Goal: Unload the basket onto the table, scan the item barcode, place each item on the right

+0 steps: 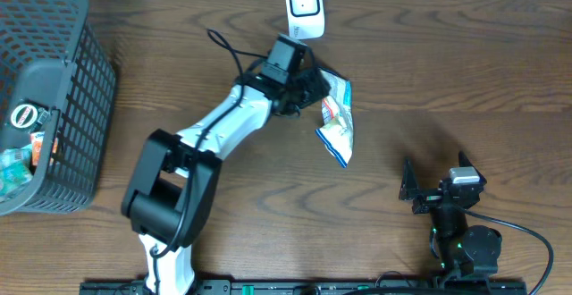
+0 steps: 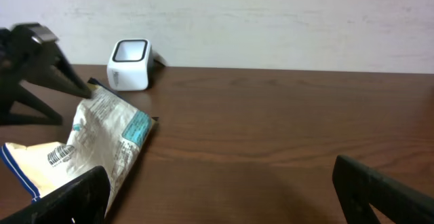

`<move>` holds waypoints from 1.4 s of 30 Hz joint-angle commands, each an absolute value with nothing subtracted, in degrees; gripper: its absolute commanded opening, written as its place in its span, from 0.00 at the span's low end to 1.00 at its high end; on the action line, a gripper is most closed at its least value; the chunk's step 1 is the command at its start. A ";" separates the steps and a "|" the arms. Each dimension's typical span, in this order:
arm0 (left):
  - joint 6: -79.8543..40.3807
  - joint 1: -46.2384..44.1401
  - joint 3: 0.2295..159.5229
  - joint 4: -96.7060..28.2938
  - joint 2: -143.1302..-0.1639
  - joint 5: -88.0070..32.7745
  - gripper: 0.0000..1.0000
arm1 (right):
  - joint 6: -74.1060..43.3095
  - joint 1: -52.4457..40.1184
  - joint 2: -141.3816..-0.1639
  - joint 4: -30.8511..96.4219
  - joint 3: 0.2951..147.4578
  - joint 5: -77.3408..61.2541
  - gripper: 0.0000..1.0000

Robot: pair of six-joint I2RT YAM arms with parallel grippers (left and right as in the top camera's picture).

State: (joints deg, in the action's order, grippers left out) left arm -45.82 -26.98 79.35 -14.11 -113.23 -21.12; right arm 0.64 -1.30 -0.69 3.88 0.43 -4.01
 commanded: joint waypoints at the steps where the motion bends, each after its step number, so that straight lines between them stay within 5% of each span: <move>1: -39.55 -24.97 79.75 -16.32 -109.19 -19.73 0.59 | 0.91 -1.17 -0.38 4.10 0.36 -3.55 0.99; 15: -28.40 -23.33 79.72 -34.50 -110.28 9.32 0.58 | 0.91 -1.17 -0.38 4.10 0.36 -3.55 0.99; 24: -27.64 -22.98 82.46 -33.12 -103.63 -0.71 0.57 | 0.91 -1.17 -0.38 4.10 0.36 -3.55 0.99; 30: -27.66 -23.22 82.70 -24.69 -95.92 -13.28 0.48 | 0.91 -1.17 -0.38 4.10 0.36 -3.55 0.99; 36: -26.24 -26.24 81.80 -23.66 -96.40 -16.05 0.23 | 0.91 -1.17 -0.38 4.10 0.36 -3.55 0.99; 42: -22.50 -30.96 81.34 -23.66 -101.84 -16.05 0.21 | 0.91 -1.17 -0.38 4.10 0.36 -3.55 0.99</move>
